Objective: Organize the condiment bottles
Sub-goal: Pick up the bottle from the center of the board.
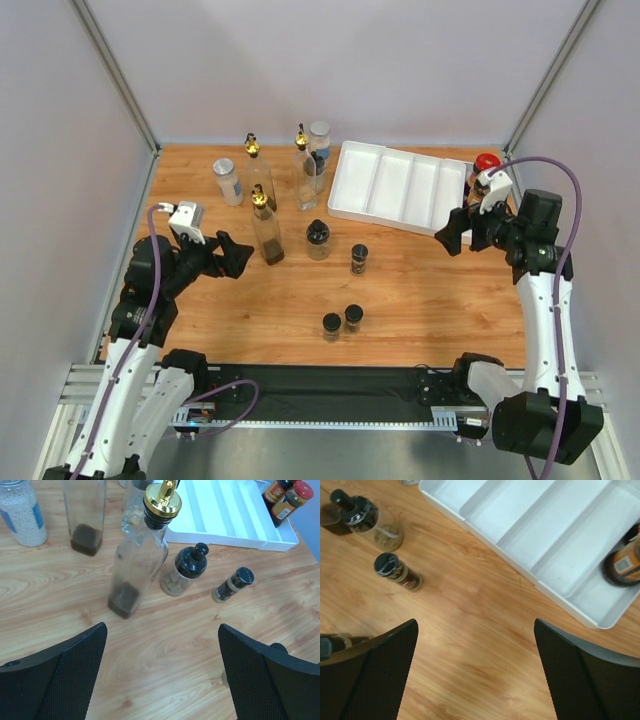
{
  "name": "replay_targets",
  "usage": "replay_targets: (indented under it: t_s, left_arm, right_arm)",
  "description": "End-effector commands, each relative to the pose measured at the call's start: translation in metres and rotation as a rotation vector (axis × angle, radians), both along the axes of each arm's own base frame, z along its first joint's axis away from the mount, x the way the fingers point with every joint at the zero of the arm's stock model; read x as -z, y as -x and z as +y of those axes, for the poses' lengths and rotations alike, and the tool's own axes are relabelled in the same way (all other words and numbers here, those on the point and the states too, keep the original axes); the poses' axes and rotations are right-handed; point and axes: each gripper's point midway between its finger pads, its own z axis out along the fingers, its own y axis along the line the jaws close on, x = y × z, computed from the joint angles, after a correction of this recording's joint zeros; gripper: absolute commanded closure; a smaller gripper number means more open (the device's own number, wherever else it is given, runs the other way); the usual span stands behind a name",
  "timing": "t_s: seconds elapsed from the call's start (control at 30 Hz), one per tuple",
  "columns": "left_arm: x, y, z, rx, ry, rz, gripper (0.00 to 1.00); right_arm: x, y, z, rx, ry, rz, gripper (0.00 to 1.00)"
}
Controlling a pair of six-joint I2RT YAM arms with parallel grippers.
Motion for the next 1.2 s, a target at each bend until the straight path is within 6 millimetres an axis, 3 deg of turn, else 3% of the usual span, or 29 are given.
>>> replay_targets:
  t_s: [0.0, 0.3, 0.67, 0.9, 1.17]
  left_arm:
    - [-0.014, -0.005, -0.017, 0.082, 0.059, -0.037, 0.00]
    - [-0.019, -0.040, -0.023, 0.132, -0.028, -0.198, 0.01]
    - [-0.033, -0.086, -0.032, 0.139, -0.059, -0.281, 0.06]
    - [-0.030, -0.112, -0.044, 0.141, -0.089, -0.291, 0.10]
    - [-0.020, -0.135, -0.054, 0.117, -0.123, -0.317, 0.25]
  right_arm:
    - [-0.005, 0.008, 0.028, -0.119, -0.118, -0.043, 0.00]
    - [0.006, 0.025, 0.046, -0.238, -0.155, -0.084, 0.00]
    - [0.008, 0.029, 0.045, -0.246, -0.134, -0.090, 0.00]
    - [0.008, 0.030, 0.044, -0.239, -0.121, -0.095, 0.00]
    - [0.007, 0.029, 0.042, -0.232, -0.110, -0.098, 0.00]
